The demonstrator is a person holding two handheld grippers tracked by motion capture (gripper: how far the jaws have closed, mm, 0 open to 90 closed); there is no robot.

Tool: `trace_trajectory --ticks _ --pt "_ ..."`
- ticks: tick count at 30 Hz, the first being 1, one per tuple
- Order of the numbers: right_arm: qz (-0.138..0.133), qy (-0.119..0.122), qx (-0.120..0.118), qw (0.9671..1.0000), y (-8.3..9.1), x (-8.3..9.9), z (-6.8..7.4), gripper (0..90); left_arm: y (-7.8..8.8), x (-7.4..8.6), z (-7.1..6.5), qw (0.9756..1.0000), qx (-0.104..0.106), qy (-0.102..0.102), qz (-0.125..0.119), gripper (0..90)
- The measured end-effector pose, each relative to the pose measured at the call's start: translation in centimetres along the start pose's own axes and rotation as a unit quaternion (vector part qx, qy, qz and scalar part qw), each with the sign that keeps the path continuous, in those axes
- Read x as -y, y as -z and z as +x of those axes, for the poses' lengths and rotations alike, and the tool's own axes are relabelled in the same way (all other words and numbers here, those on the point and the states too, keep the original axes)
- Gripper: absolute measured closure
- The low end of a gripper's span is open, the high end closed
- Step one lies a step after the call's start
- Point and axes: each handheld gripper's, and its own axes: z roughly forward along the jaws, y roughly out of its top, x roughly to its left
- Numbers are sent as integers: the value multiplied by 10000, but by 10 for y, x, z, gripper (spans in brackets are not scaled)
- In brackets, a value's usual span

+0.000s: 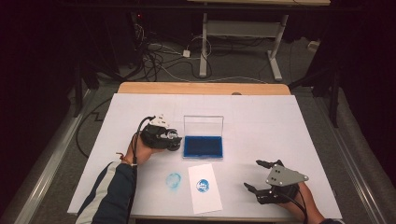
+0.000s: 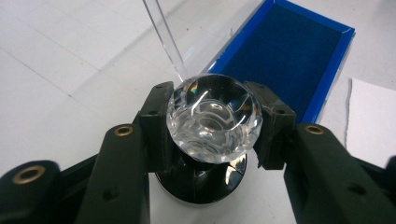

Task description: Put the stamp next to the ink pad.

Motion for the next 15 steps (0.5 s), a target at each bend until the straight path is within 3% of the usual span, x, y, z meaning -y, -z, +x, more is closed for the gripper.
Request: trace_trajectory --ticks 15 --pt "69 17 8 10000 -1 0 1 189 1 7 0 9999 -67 32 -92 532"
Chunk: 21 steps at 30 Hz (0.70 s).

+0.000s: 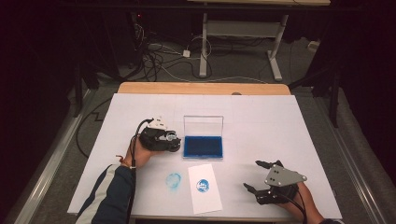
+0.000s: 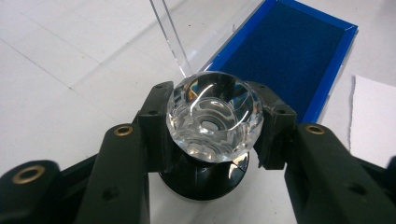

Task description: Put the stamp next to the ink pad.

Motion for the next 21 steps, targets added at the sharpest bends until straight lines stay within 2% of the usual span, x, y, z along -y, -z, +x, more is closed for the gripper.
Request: trace_trajectory --ticks 5,9,13,19,21 --pt "-18 -15 15 10000 1 1 0 189 0 0 -2 10000 -42 -9 -24 531" --pt "-31 -11 20 10000 1 0 -1 189 1 -2 -4 9999 -84 -102 -9 529" --pt "-12 18 8 10000 0 0 0 189 4 -4 -7 9997 -137 -169 -104 483" --pt "-17 40 14 10000 1 0 0 189 14 -8 -12 9985 -353 -333 -250 437" --pt "-21 36 14 10000 1 0 0 189 16 -9 -13 9980 -432 -360 -282 394"
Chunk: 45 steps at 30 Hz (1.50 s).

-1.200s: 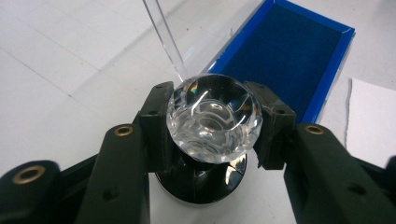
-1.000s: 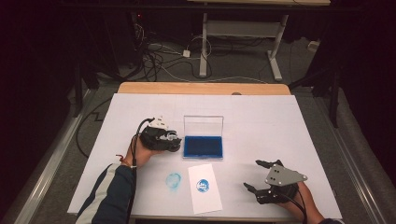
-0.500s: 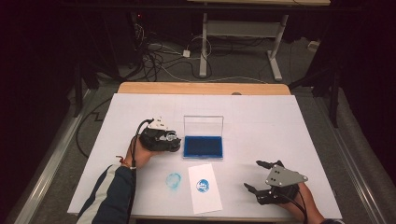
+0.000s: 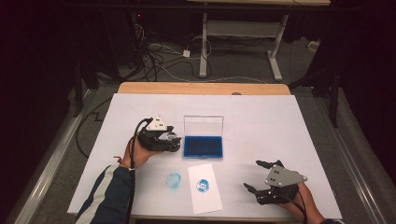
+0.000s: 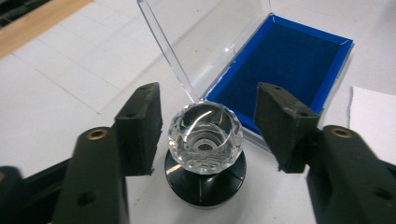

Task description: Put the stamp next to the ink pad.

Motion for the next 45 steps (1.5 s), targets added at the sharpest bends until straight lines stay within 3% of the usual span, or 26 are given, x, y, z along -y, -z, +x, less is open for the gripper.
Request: trace_trajectory --ticks 8,12,19,25,35,45 --pt "6 26 -8 10000 -1 0 0 189 7 -1 -1 9995 -242 1 -223 295" --pt "10 25 -5 10000 -1 0 0 190 11 -2 -2 9989 -302 -15 -349 286" --pt "3 24 -3 10000 0 0 0 189 16 -6 -10 9983 -404 -212 -369 243" --pt "-9 59 -16 10000 0 -1 2 189 20 -10 -18 9971 -510 -347 -441 140" --pt "1 73 -16 10000 0 -2 3 189 29 -16 -33 9938 -708 -584 -631 142" --pt "-5 84 -4 10000 1 -2 4 189 37 -17 -47 9929 -685 -738 -639 142"
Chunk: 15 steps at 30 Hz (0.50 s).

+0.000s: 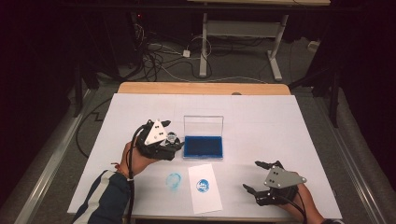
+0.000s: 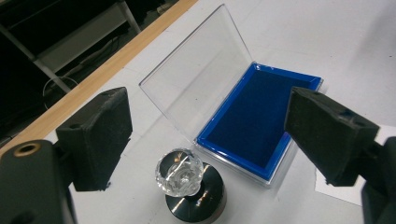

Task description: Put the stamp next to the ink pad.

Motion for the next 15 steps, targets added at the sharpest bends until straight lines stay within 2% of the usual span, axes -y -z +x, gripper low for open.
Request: trace_trajectory --ticks 15 --pt "-34 -9 1 10000 1 -1 0 189 19 1 -19 9994 -124 -269 -199 142"
